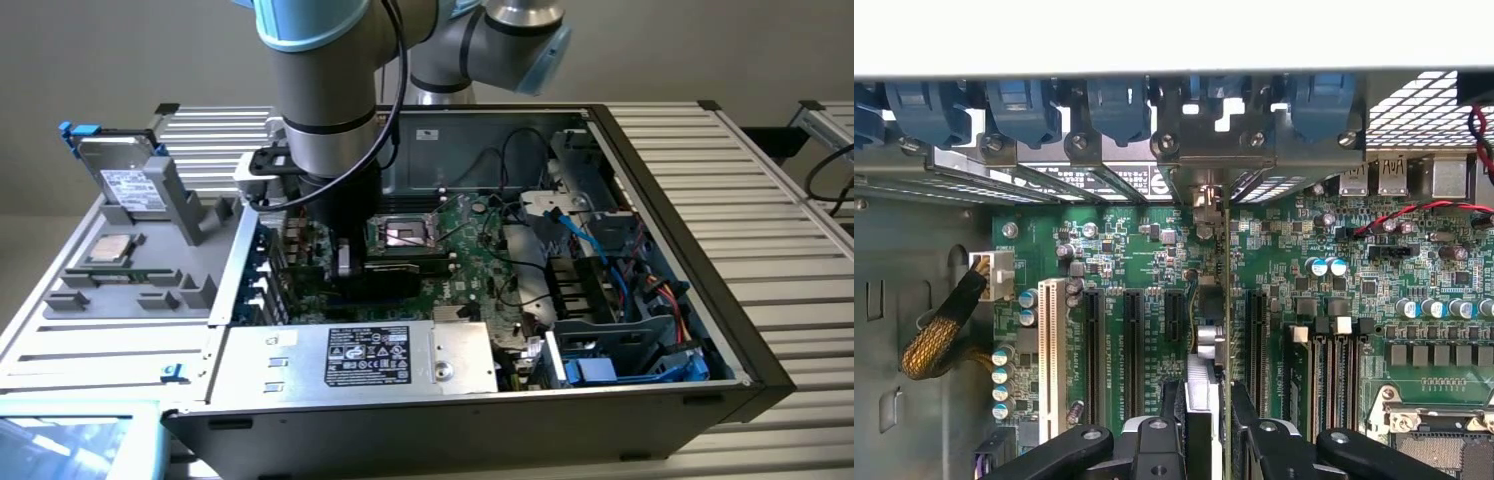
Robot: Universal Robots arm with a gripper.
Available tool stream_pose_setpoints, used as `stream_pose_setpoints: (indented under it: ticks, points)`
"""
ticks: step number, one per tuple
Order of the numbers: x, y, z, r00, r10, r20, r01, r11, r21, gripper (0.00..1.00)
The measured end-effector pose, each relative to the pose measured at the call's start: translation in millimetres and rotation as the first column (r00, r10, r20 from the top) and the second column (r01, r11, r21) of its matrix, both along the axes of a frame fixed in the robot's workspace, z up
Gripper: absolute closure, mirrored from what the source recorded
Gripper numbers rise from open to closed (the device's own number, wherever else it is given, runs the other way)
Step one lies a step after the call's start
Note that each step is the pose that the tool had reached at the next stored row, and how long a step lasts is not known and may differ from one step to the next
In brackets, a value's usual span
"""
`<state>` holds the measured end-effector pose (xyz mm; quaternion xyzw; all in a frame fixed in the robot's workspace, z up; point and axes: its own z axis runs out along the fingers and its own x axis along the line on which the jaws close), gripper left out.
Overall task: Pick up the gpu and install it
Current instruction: 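Insert the gpu into the slot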
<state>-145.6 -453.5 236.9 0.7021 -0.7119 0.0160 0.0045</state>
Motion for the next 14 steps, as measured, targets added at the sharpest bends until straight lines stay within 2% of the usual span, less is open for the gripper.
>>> stream_pose_setpoints:
  ticks: [14]
  points:
    - [0.0,0.0,0.0,1.0,0.0,0.0,0.0,1.0,0.0,0.71]
